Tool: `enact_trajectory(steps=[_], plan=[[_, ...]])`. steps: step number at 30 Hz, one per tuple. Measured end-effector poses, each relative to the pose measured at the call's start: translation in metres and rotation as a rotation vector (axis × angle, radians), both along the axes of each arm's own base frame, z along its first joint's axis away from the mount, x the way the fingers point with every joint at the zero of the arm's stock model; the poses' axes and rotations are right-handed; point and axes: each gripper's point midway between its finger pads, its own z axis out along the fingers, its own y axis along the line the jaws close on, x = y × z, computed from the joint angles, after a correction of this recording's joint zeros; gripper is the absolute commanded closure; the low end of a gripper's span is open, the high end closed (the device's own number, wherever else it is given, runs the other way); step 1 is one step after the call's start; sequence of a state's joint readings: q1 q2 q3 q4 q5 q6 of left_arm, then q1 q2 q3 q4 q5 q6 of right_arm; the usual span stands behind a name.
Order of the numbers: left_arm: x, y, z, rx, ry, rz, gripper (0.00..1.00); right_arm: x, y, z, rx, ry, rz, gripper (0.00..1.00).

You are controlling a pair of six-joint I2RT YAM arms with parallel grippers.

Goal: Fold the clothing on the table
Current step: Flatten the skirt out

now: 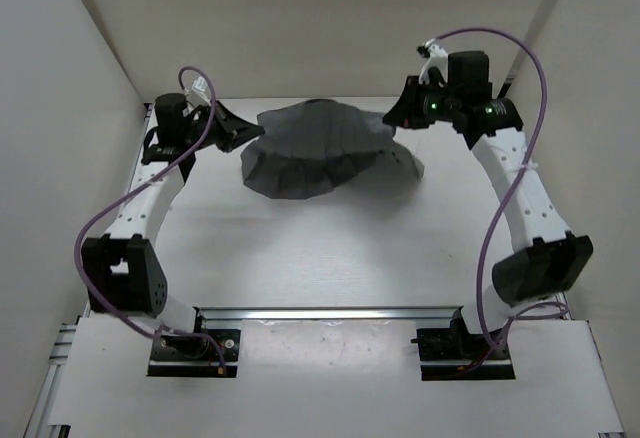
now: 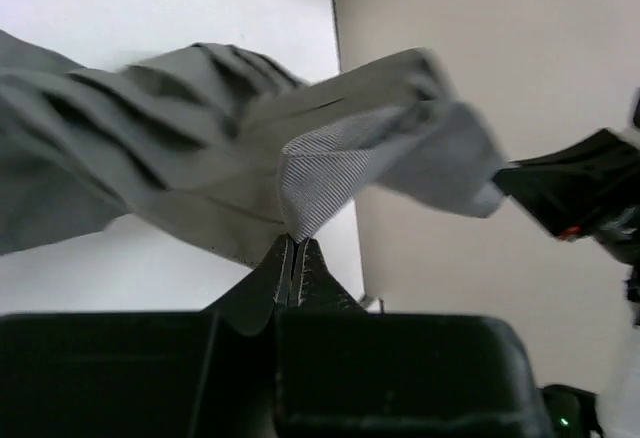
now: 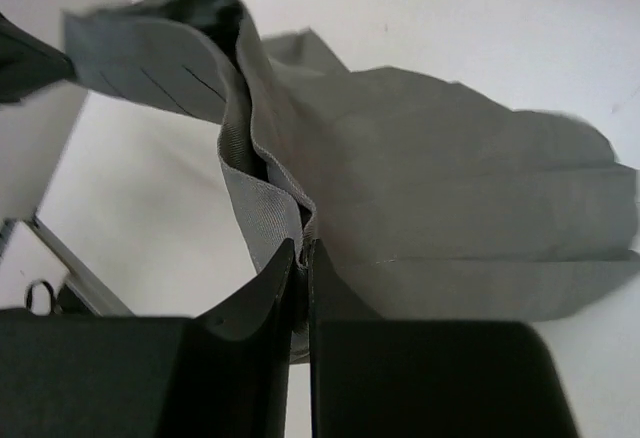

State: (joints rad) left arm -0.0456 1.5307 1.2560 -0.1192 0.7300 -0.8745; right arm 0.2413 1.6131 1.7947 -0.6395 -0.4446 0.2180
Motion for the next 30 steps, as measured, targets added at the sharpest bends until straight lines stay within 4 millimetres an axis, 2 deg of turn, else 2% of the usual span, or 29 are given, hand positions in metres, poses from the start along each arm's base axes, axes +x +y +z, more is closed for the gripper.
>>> enact_trajectory(steps=[1, 3, 6, 8, 10, 13, 14, 16, 18, 20, 22, 25, 26, 28, 30], plan=[[-0.01, 0.002, 0.003, -0.012, -0.002, -0.007, 1.0, -0.014, 0.002, -0.005, -0.022, 0.009, 0.006, 1.0], [-0.028, 0.004, 0.022, -0.033, -0.037, -0.02, 1.0, -0.041, 0.004, -0.002, -0.052, -0.006, 0.018, 1.0], [-0.061, -0.003, 0.068, -0.06, -0.16, -0.069, 1.0, -0.081, 0.001, 0.026, -0.057, -0.103, 0.024, 1.0], [-0.089, -0.011, 0.102, -0.068, -0.267, -0.109, 1.0, -0.112, -0.011, 0.05, -0.04, -0.192, 0.006, 1.0], [-0.114, -0.016, 0.125, -0.05, -0.34, -0.13, 1.0, -0.136, -0.027, 0.071, -0.014, -0.273, -0.025, 1.0], [-0.125, -0.012, 0.151, 0.02, -0.409, -0.077, 1.0, -0.15, -0.054, 0.092, 0.007, -0.348, -0.094, 1.0], [-0.124, -0.009, 0.154, 0.039, -0.421, -0.055, 1.0, -0.146, -0.062, 0.094, 0.011, -0.355, -0.118, 1.0], [-0.122, -0.007, 0.149, 0.059, -0.41, -0.04, 1.0, -0.133, -0.067, 0.09, 0.033, -0.332, -0.12, 1.0], [-0.111, -0.007, 0.132, 0.069, -0.364, -0.038, 1.0, -0.108, -0.066, 0.068, 0.045, -0.262, -0.101, 1.0], [-0.088, -0.007, 0.099, 0.074, -0.276, -0.032, 1.0, -0.08, -0.063, 0.034, 0.052, -0.154, -0.08, 1.0], [-0.056, -0.007, 0.054, 0.078, -0.163, -0.021, 1.0, -0.044, -0.059, -0.009, 0.058, -0.024, -0.065, 1.0], [-0.006, -0.006, -0.029, 0.098, 0.035, 0.009, 1.0, 0.001, -0.055, -0.08, 0.057, 0.159, -0.059, 1.0], [0.005, -0.006, -0.055, 0.106, 0.09, 0.017, 1.0, 0.013, -0.054, -0.102, 0.054, 0.217, -0.06, 1.0], [0.024, -0.006, -0.103, 0.121, 0.201, 0.029, 1.0, 0.038, -0.052, -0.133, 0.05, 0.295, -0.064, 1.0], [0.041, -0.007, -0.137, 0.127, 0.272, 0.04, 1.0, 0.061, -0.051, -0.15, 0.05, 0.335, -0.064, 0.99]])
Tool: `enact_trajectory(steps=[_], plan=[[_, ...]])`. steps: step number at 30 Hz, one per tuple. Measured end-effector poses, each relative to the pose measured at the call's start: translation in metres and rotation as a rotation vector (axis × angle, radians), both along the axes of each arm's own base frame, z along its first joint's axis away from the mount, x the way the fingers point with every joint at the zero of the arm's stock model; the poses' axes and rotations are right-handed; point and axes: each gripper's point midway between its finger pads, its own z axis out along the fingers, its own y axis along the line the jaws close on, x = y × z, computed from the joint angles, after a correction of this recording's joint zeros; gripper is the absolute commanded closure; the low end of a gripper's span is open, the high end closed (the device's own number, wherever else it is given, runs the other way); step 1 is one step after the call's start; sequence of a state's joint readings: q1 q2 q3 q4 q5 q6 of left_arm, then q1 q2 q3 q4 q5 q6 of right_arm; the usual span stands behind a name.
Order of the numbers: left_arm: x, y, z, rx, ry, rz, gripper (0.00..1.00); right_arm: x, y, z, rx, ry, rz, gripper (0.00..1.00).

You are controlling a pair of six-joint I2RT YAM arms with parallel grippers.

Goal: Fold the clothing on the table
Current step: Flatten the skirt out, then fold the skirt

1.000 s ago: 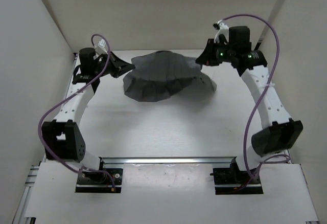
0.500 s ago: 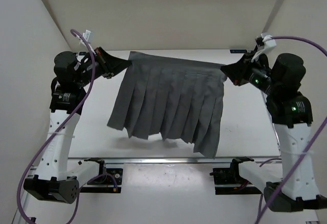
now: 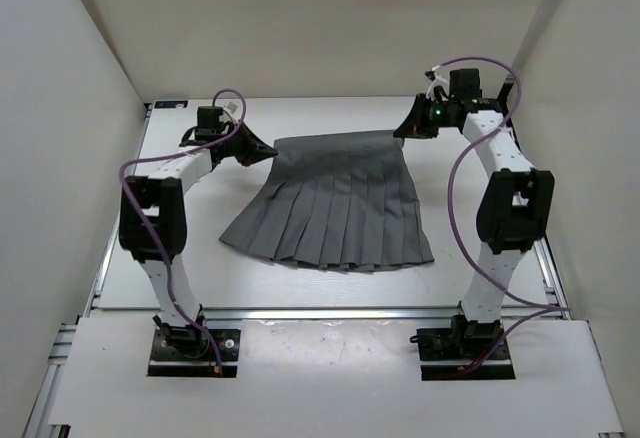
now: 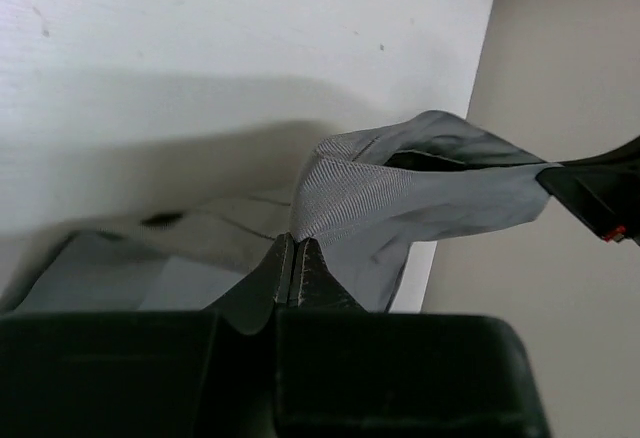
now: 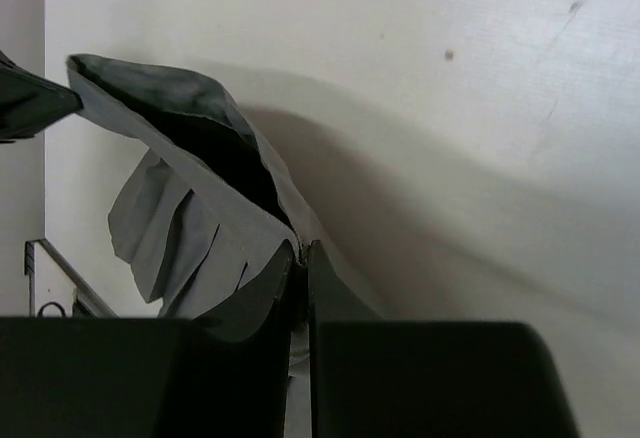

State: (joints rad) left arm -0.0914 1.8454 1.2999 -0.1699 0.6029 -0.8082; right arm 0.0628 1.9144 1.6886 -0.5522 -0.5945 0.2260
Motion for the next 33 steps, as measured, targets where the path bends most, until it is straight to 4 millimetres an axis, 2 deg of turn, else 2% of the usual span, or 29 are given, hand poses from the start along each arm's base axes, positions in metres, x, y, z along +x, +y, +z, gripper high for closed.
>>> enact_trajectory(steps=[1, 3, 6, 10, 12, 15, 18, 22, 25, 28, 31, 33], plan=[[0.007, -0.001, -0.011, -0.001, 0.018, 0.004, 1.0, 0.01, 0.001, -0.001, 0.001, -0.003, 0.001, 1.0], [0.02, -0.002, -0.019, -0.007, 0.023, 0.009, 1.0, 0.027, 0.003, 0.002, 0.0, -0.025, 0.004, 1.0], [0.031, -0.003, -0.015, -0.019, -0.005, 0.014, 1.0, 0.031, 0.004, 0.013, -0.006, -0.059, 0.011, 1.0], [0.032, 0.002, 0.002, -0.032, -0.056, 0.012, 1.0, 0.014, 0.009, 0.023, -0.026, -0.083, 0.027, 1.0], [0.021, 0.007, 0.01, -0.041, -0.071, 0.006, 1.0, -0.014, 0.012, 0.02, -0.044, -0.064, 0.037, 1.0], [-0.007, 0.017, 0.02, -0.043, -0.091, 0.003, 1.0, -0.059, 0.021, 0.016, -0.074, -0.045, 0.065, 1.0], [-0.045, 0.024, 0.026, -0.042, -0.1, 0.002, 1.0, -0.095, 0.025, 0.014, -0.099, -0.033, 0.084, 1.0], [-0.096, 0.02, 0.025, -0.031, -0.111, -0.033, 1.0, -0.12, 0.016, 0.001, -0.132, 0.006, 0.067, 1.0], [-0.137, 0.005, 0.012, -0.009, -0.092, -0.099, 1.0, -0.133, 0.001, -0.023, -0.164, 0.086, 0.032, 1.0], [-0.177, -0.01, -0.011, 0.027, -0.035, -0.169, 1.0, -0.145, -0.011, -0.039, -0.194, 0.16, 0.003, 1.0], [-0.207, -0.01, -0.031, 0.079, 0.019, -0.201, 0.99, -0.157, -0.014, -0.045, -0.21, 0.214, 0.002, 1.0], [-0.218, -0.002, -0.04, 0.126, 0.035, -0.196, 0.94, -0.169, -0.008, -0.049, -0.216, 0.244, 0.025, 1.0]])
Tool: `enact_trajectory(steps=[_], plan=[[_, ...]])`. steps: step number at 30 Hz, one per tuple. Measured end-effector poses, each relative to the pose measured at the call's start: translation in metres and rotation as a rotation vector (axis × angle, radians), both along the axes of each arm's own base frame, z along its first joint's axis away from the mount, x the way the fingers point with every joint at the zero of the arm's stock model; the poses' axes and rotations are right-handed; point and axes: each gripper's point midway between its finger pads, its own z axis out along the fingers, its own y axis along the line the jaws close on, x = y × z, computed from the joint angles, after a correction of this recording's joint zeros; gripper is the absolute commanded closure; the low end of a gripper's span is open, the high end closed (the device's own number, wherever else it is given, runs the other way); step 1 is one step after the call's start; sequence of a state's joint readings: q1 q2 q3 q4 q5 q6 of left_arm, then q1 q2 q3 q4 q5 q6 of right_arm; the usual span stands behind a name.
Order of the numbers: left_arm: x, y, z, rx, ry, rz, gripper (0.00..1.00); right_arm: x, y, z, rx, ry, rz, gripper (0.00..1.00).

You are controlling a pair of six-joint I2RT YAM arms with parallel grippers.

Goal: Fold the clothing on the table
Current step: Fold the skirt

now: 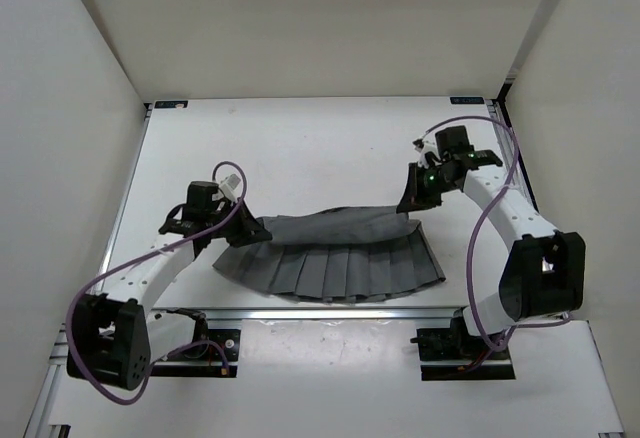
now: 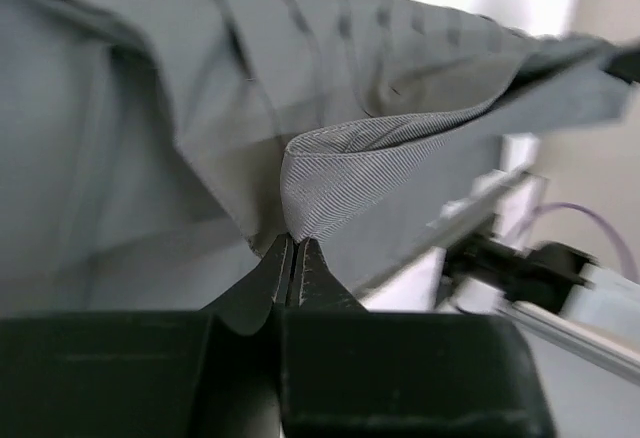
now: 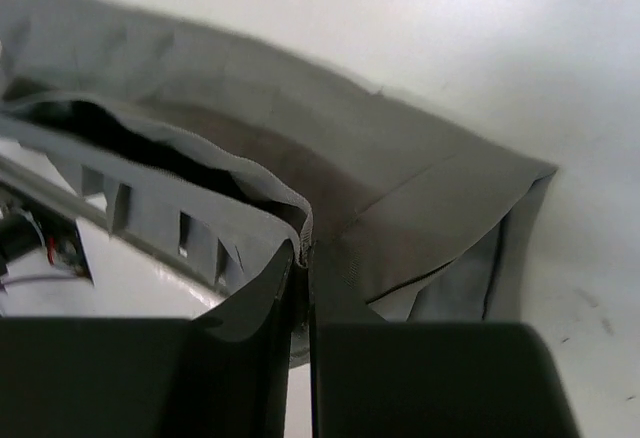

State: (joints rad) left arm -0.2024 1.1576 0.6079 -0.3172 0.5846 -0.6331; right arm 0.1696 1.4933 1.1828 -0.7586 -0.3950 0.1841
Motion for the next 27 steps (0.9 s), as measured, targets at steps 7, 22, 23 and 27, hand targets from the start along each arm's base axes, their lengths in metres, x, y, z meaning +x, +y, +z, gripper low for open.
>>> enact_trajectory(steps=[7, 22, 23, 27], plan=[[-0.019, 0.028, -0.029, 0.137, 0.029, 0.049, 0.67, -0.078, 0.022, -0.02, 0.007, 0.128, 0.103, 0.83], [-0.039, 0.055, -0.012, 0.198, 0.022, 0.094, 0.69, -0.146, 0.008, 0.018, 0.057, 0.205, 0.064, 0.64], [-0.037, 0.054, -0.011, 0.179, 0.027, 0.099, 0.73, -0.143, 0.009, 0.021, 0.059, 0.196, 0.059, 0.71], [-0.018, 0.041, -0.008, 0.106, 0.043, 0.1, 1.0, -0.135, 0.014, 0.013, 0.061, 0.222, 0.038, 0.99]])
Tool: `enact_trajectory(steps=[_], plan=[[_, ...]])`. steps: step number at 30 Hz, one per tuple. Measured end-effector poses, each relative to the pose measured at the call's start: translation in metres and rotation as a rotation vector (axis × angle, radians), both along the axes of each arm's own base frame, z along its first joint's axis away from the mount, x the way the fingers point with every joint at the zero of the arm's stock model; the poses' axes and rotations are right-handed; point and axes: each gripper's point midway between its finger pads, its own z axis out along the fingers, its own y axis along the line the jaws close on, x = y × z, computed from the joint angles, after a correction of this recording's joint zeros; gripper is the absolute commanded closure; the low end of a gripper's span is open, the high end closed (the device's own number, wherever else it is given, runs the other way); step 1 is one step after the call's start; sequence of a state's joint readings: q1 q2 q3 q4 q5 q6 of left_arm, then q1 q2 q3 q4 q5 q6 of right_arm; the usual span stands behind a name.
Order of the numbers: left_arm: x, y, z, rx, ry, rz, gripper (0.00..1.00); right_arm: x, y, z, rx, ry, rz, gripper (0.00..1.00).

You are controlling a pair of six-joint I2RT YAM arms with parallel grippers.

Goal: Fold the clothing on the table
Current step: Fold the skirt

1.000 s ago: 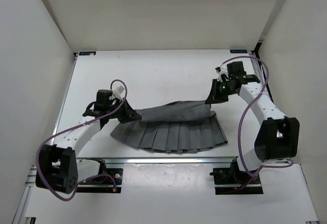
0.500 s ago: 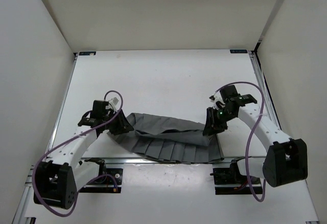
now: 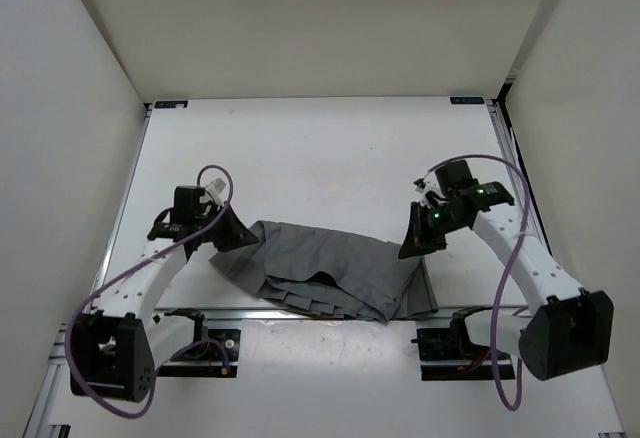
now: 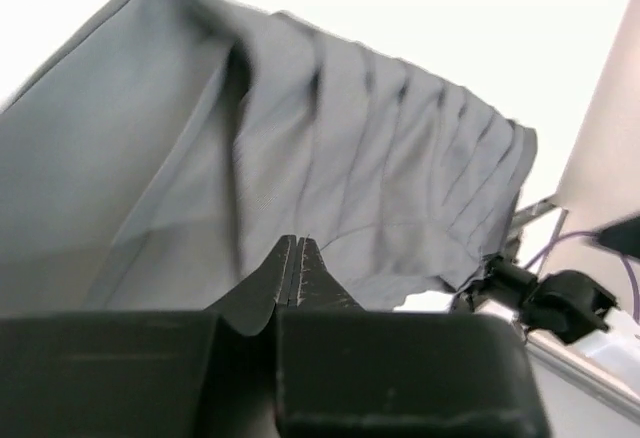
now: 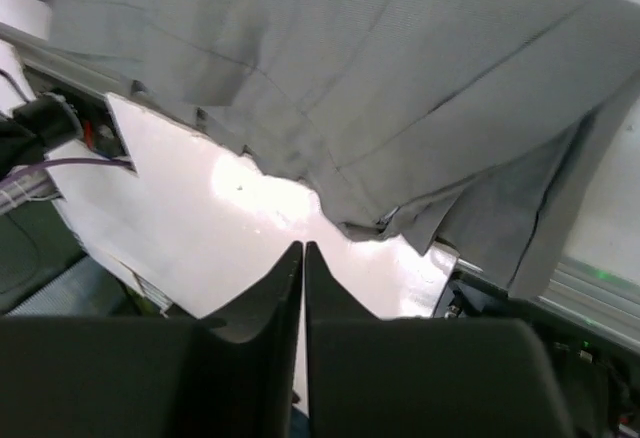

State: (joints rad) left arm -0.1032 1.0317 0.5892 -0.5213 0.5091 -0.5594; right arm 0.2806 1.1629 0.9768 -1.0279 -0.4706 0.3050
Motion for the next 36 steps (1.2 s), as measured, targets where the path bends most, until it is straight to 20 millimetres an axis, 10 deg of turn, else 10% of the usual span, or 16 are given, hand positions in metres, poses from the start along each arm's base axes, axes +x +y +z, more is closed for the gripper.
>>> enact_trajectory(steps=[8, 15, 22, 30, 36], plan=[[0.022, -0.044, -0.022, -0.058, 0.04, -0.068, 1.0, -0.034, 0.01, -0.087, -0.129, 0.283, 0.029, 1.0], [0.019, -0.033, -0.083, 0.098, 0.204, -0.022, 1.0, -0.01, -0.002, -0.123, -0.227, 0.391, -0.015, 1.0], [0.069, -0.029, -0.081, 0.15, 0.178, 0.02, 1.0, 0.089, 0.004, -0.13, -0.238, 0.332, -0.023, 1.0], [0.143, -0.043, -0.078, 0.171, 0.14, 0.03, 1.0, 0.265, 0.007, -0.109, -0.218, 0.009, -0.041, 0.95], [0.166, -0.042, -0.076, 0.156, 0.14, 0.051, 1.0, 0.275, 0.016, -0.068, -0.231, -0.179, 0.067, 0.54]])
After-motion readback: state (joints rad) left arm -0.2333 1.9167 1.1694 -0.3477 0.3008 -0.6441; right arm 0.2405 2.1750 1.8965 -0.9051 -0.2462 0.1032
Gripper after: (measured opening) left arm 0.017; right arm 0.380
